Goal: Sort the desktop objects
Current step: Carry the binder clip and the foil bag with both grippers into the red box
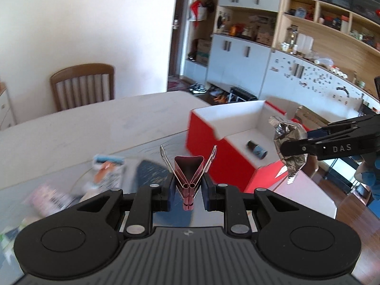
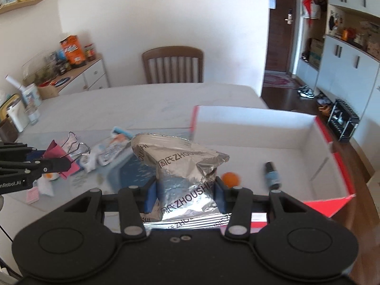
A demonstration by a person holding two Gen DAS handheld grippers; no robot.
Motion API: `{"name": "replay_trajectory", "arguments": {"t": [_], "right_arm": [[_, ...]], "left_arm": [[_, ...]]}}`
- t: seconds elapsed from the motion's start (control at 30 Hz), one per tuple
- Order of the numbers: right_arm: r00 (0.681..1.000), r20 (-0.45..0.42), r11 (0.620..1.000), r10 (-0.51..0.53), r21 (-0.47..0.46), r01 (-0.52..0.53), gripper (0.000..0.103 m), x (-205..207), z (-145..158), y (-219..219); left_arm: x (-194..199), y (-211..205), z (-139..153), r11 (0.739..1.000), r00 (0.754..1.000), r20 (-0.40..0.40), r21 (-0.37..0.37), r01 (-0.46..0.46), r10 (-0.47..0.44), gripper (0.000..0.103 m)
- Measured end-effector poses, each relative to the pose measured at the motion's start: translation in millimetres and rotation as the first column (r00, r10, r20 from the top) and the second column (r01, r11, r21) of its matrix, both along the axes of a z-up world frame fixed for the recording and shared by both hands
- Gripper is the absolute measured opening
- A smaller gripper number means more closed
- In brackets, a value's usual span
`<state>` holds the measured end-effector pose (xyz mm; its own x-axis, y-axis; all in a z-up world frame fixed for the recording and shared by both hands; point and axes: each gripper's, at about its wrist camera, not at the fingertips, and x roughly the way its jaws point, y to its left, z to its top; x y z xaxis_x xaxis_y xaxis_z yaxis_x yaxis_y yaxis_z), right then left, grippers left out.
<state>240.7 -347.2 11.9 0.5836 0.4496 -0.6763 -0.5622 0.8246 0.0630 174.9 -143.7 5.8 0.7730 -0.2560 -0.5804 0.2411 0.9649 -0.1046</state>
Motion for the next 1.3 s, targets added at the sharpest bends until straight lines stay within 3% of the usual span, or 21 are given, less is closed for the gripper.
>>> {"name": "replay_trajectory", "arguments": {"t": [0.6, 0.97, 1.3], "right_arm": [[0.995, 0.033, 0.995, -0.099, -0.001, 0.099, 0.047, 77, 0, -76], [0.993, -0.032, 0.994, -0.112, -0.011, 0.112, 0.047, 122, -19, -88], [0.990, -0.104, 0.993, -0.098, -0.073, 0.091, 0.047, 151, -47, -81]], "left_arm": [[84, -98, 8, 0.988, 0.989, 0.010, 0.053, 0.144, -0.144, 0.021], [137, -129, -11, 0.976, 0.983, -0.041, 0.116, 0.184, -0.181, 0.021], [190, -158, -34, 0.963, 0.972, -0.142, 0.166, 0.210, -0.188, 0.021]]}}
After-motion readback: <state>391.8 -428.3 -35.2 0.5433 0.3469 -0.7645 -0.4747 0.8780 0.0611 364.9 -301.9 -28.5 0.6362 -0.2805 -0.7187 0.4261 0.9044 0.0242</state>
